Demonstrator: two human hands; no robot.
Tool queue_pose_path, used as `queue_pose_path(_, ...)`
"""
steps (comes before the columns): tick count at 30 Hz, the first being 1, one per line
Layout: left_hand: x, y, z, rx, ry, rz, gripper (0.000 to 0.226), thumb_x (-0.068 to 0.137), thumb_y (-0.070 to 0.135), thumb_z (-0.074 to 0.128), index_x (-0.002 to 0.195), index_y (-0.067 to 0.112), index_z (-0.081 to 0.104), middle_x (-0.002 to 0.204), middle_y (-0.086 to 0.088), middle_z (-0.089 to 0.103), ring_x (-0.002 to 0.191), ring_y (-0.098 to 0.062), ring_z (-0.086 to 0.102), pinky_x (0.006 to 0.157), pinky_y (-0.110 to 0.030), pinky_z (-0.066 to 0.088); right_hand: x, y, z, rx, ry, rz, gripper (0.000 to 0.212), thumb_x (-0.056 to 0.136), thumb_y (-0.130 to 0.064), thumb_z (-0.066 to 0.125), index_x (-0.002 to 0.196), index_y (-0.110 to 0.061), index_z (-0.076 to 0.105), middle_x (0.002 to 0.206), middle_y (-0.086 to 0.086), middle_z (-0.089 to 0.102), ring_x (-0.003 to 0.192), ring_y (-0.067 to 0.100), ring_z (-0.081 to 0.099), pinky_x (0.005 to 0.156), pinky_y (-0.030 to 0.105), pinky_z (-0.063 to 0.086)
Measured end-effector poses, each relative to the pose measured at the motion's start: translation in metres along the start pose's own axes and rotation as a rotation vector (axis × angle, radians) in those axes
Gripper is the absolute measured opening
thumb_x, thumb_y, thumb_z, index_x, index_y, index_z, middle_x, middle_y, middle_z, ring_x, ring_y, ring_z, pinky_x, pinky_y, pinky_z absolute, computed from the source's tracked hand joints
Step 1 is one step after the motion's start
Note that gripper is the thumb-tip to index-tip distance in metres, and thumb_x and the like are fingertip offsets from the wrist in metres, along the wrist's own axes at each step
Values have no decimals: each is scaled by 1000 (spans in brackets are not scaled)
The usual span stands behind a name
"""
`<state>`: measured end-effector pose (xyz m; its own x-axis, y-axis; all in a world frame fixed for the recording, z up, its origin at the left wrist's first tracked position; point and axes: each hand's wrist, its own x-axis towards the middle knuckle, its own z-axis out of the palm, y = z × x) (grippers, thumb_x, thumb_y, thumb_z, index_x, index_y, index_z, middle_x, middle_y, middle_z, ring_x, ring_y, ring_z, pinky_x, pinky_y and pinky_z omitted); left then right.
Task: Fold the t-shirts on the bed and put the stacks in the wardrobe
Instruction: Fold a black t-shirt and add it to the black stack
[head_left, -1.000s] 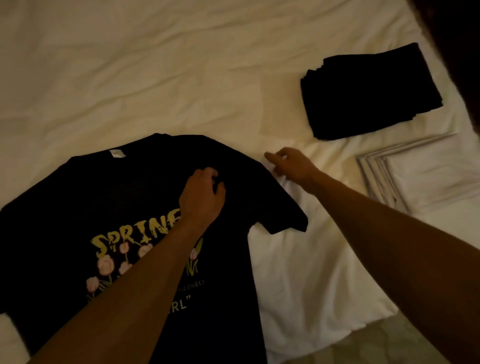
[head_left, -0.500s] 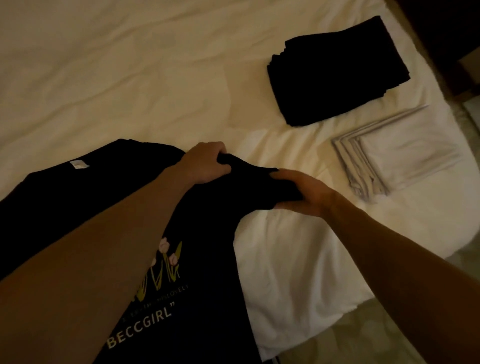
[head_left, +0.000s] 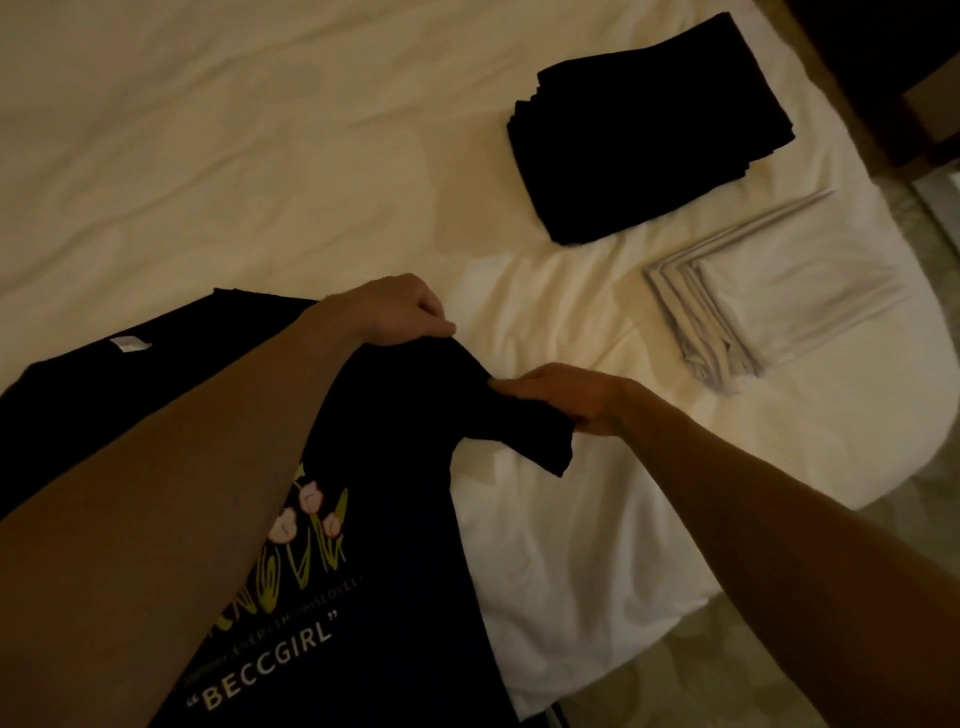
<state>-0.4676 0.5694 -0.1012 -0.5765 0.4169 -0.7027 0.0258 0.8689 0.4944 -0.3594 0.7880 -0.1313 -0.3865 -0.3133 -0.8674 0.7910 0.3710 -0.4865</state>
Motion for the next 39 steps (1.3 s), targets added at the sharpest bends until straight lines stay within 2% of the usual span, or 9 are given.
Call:
queue_pose_path(3, -3, -1, -7, -52, 47, 66, 25, 98, 38, 56, 95, 19, 71, 100, 2, 67, 95, -17, 60, 81, -30, 44, 0, -3, 2, 95, 52, -69, 48, 85, -40, 73, 112, 0, 68, 109, 18, 70, 99, 32, 67, 94, 37, 51)
queue_pose_path(5, -4, -3, -10, -85, 106, 86, 22, 99, 38, 54, 96, 22, 69, 101, 4, 65, 94, -15, 60, 79, -28, 41, -3, -9, -2, 326, 164, -167, 27, 93, -23, 65, 112, -3, 66, 108, 15, 72, 97, 26, 71, 84, 32, 57)
queue_pose_path(11, -1, -6, -1, -288, 361, 84, 17, 97, 39, 56, 100, 27, 67, 100, 10, 65, 90, -9, 61, 69, -22, 41, -9, -24, -17, 670, 440, -406, 28, 94, -4, 58, 121, -2, 61, 114, 18, 69, 104, 30, 68, 86, 36, 58)
queue_pose_path(15, 6, -9, 4, -157, 218, 10, 41, 91, 57, 59, 116, 25, 65, 111, 5, 63, 98, -16, 61, 81, -29, 48, -5, -31, -20, 670, 669, -500, 36, 95, -1, 55, 130, -8, 53, 115, 8, 67, 100, 19, 67, 83, 30, 58)
queue_pose_path(20, 20, -5, 11, -24, 172, 13, 29, 95, 37, 61, 117, 18, 62, 118, -6, 62, 100, -25, 58, 84, -35, 48, 5, -15, -6, 327, 809, -297, 62, 89, -32, 70, 140, -15, 41, 120, 0, 55, 97, 8, 58, 72, 15, 47)
queue_pose_path(26, 31, 7, 18, -209, 346, 143, 8, 98, 22, 55, 106, 23, 58, 105, 0, 62, 90, -18, 58, 66, -24, 42, 8, -5, 8, 417, 543, -156, 29, 91, -18, 69, 113, 1, 64, 96, 12, 71, 82, 22, 71, 74, 31, 60)
queue_pose_path(32, 28, -11, 13, 45, 555, 216, 26, 99, 44, 51, 113, 23, 59, 104, 1, 65, 94, -26, 61, 83, -41, 49, 5, 2, 3, 287, 775, -328, 26, 97, -25, 60, 118, -10, 57, 104, 4, 68, 91, 19, 69, 72, 27, 57)
queue_pose_path(36, 6, -61, 6, 35, 737, 19, 39, 99, 46, 49, 128, 21, 55, 124, -6, 60, 115, -32, 52, 94, -43, 38, 5, 16, -5, -96, 939, -100, 37, 96, -32, 59, 123, -10, 48, 114, 13, 62, 99, 28, 62, 84, 42, 53)
queue_pose_path(39, -36, -120, 1, 42, 943, -123, 36, 100, 33, 51, 130, 14, 55, 127, -14, 58, 117, -39, 49, 96, -47, 38, 7, 0, 9, -430, 1188, -182, 43, 94, -35, 58, 126, -7, 49, 123, 17, 54, 111, 34, 52, 92, 44, 43)
